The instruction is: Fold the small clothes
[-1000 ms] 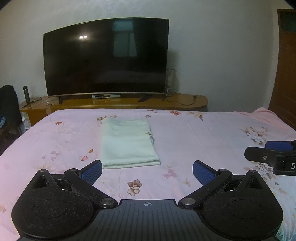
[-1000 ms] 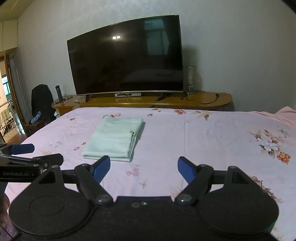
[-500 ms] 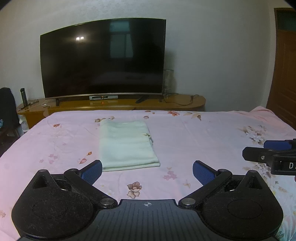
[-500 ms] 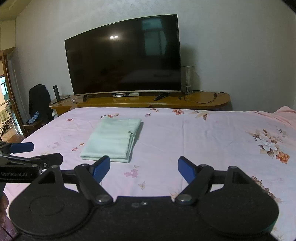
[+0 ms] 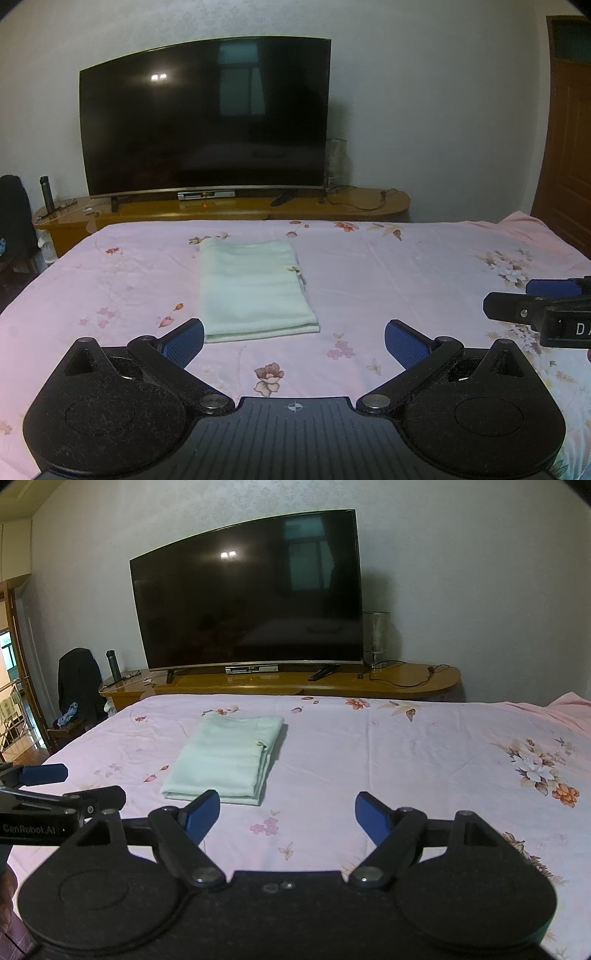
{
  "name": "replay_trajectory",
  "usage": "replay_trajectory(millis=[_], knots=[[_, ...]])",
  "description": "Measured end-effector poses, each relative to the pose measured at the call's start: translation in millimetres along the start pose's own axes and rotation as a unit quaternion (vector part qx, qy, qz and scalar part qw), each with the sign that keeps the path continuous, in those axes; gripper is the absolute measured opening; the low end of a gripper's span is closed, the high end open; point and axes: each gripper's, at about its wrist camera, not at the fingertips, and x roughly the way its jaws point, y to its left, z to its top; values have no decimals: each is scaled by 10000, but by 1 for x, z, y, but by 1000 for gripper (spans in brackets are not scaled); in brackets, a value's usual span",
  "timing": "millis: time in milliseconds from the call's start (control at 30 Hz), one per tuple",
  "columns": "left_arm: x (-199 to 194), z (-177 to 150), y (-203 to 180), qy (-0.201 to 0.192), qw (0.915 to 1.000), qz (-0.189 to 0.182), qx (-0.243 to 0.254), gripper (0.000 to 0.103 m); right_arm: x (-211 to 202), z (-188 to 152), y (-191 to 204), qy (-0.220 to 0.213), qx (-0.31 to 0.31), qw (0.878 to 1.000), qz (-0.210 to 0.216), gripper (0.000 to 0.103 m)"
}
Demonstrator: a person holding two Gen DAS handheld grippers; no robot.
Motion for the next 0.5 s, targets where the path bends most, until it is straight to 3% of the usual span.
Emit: replay_trajectory(millis=[500], knots=[[1, 2, 0, -42, 10000, 46, 35, 103, 1, -2, 3, -10, 24, 10000, -18, 80]])
